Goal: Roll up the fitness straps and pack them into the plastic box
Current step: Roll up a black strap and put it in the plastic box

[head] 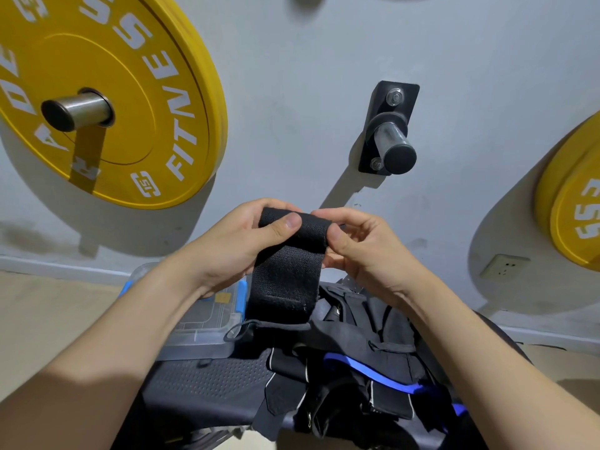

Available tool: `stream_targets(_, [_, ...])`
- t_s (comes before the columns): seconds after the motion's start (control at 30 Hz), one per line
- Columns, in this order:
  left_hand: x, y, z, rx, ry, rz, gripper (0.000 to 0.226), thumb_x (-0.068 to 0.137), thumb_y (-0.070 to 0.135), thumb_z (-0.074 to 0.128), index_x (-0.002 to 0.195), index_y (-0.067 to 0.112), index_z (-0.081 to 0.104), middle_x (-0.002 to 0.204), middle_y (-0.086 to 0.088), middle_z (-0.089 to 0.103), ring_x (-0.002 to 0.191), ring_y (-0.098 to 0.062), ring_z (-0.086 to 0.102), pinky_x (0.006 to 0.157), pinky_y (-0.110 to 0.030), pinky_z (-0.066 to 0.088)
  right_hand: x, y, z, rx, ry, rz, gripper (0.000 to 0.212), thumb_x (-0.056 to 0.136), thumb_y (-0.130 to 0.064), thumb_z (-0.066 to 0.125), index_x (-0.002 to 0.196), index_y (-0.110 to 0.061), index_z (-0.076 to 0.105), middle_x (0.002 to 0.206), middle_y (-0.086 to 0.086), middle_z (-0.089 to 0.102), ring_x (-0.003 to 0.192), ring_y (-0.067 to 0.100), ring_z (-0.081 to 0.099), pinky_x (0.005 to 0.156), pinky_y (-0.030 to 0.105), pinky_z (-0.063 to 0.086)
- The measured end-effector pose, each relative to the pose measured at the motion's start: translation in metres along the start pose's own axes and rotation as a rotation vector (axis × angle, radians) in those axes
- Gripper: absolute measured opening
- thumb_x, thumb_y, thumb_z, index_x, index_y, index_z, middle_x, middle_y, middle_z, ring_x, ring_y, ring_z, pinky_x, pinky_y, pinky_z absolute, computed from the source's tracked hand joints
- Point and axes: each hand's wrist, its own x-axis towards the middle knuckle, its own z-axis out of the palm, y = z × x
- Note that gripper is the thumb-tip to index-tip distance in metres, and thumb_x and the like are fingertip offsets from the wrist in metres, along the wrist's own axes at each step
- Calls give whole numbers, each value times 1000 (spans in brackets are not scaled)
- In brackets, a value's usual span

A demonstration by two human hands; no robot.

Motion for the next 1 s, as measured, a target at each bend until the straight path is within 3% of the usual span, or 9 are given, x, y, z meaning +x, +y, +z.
stream_targets(0.17, [0, -8, 8, 19, 67, 9, 41, 97, 16, 69, 132, 0, 57, 129, -30, 70, 110, -32, 71, 105, -50, 56, 1, -3, -4, -98, 143, -26, 58, 79, -42, 82, 115, 4, 74, 72, 19, 68, 53, 24, 64, 57, 30, 57])
stream_targets(0.27, [4, -11, 11, 33, 98, 65, 27, 105, 8, 63, 131, 6, 55, 122, -22, 73, 107, -26, 73, 97, -43, 62, 2, -5, 2, -88, 143, -54, 47, 94, -40, 74, 120, -1, 75, 65, 4, 66, 52, 16, 60, 56, 29, 56])
stream_targets(0.33, [5, -10, 10, 145, 59, 115, 28, 106, 7, 63, 132, 10, 53, 113, -10, 75, 100, -20, 75, 86, -36, 64, 2, -6, 7, -96, 138, -47, 45, 95, -42, 73, 117, -3, 77, 70, 0, 67, 59, 14, 62, 59, 31, 58])
stream_targets(0.43, [6, -10, 2, 280, 40, 150, 33, 103, 12, 70, 132, 21, 56, 118, -9, 74, 106, -23, 76, 90, -40, 65, -1, -7, 10, -235, 196, -97, 25, 96, -18, 79, 119, -8, 78, 89, 14, 74, 74, 21, 71, 67, 33, 62])
stream_targets(0.6, [7, -8, -5, 298, 35, 79, 36, 96, 32, 75, 127, 17, 67, 118, -14, 77, 104, -22, 75, 85, -47, 64, -6, -6, 14, -353, 229, -195, 35, 90, 6, 81, 116, -16, 72, 105, 11, 77, 93, 22, 75, 88, 45, 65])
stream_targets(0.7, [9, -9, -9, 392, 40, 206, 25, 99, 15, 76, 124, 17, 71, 114, -11, 77, 107, -20, 74, 90, -42, 63, -6, -6, 14, -347, 247, -209, 33, 86, -3, 82, 110, -20, 69, 99, 2, 75, 92, 19, 72, 91, 49, 61])
stream_targets(0.8, [9, -6, -13, 391, 14, 253, 34, 97, 4, 77, 128, 16, 71, 118, -7, 77, 117, -18, 72, 94, -28, 61, -5, -8, 13, -337, 240, -139, 25, 98, -26, 77, 120, -16, 71, 82, -3, 71, 70, 20, 65, 73, 44, 62])
stream_targets(0.9, [6, -7, -17, 390, -21, 199, 36, 96, 7, 80, 129, 20, 70, 120, -6, 77, 114, -20, 75, 93, -29, 61, -3, -2, 16, -342, 215, -162, 19, 103, -18, 72, 118, -7, 75, 78, 2, 72, 62, 18, 61, 62, 36, 57])
stream_targets(1.0, [5, -7, -18, 262, 17, 173, 43, 86, 20, 88, 127, 22, 72, 120, -9, 78, 112, -26, 77, 95, -34, 63, -1, 2, 20, -372, 212, -245, 26, 96, -7, 79, 122, -10, 75, 95, 14, 80, 76, 16, 66, 71, 31, 55])
